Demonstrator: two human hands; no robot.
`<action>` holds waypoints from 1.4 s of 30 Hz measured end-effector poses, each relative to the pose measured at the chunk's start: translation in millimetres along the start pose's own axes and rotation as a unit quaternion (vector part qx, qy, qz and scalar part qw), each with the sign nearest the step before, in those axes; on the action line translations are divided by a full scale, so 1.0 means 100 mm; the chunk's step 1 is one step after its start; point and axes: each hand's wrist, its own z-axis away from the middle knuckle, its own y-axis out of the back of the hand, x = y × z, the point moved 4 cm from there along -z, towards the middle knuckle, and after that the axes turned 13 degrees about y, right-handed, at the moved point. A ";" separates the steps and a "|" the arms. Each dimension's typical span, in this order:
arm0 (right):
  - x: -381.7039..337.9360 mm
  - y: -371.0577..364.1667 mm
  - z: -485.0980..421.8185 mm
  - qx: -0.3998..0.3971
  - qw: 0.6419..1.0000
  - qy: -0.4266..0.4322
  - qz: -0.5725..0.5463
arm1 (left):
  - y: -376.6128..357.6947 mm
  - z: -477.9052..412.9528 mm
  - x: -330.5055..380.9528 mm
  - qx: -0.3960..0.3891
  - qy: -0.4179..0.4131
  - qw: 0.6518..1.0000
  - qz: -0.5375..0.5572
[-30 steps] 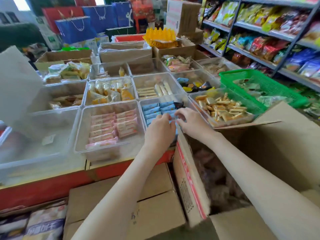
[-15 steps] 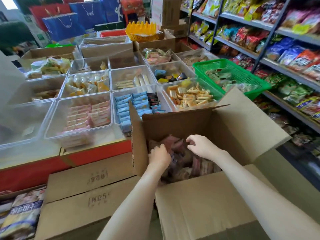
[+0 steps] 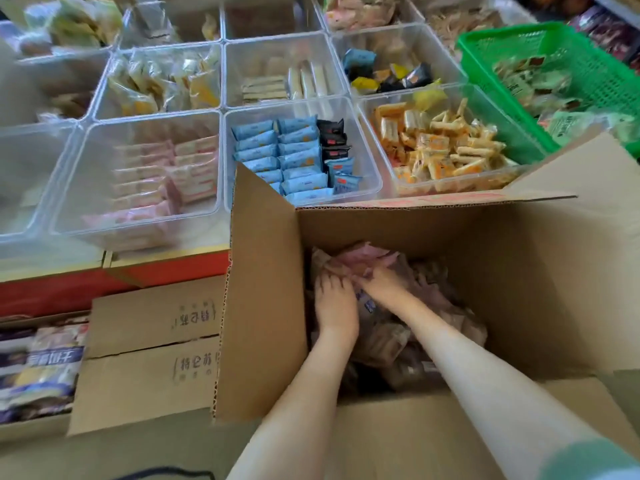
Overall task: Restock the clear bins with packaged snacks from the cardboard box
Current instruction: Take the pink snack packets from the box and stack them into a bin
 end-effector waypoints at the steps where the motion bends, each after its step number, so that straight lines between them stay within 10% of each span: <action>1: -0.04 -0.08 -0.07 0.003 1.000 0.006 -0.015 | -0.04 -0.03 -0.03 -0.013 0.004 1.000 0.005; 14: 0.12 0.02 -0.05 0.140 0.987 0.026 -0.070 | 0.03 -0.08 -0.12 -0.052 0.103 0.948 0.296; 20: 0.19 0.68 0.57 0.165 0.961 0.089 -0.204 | 0.35 0.03 -0.01 -0.049 0.108 0.843 0.524; 28: 0.14 1.36 1.80 0.280 0.880 0.077 -0.375 | 0.84 0.92 0.39 -0.316 -0.014 0.664 0.678; 42: -0.77 1.17 2.51 0.234 0.871 0.161 -0.401 | 1.64 1.68 -0.36 -0.160 -0.001 0.694 0.702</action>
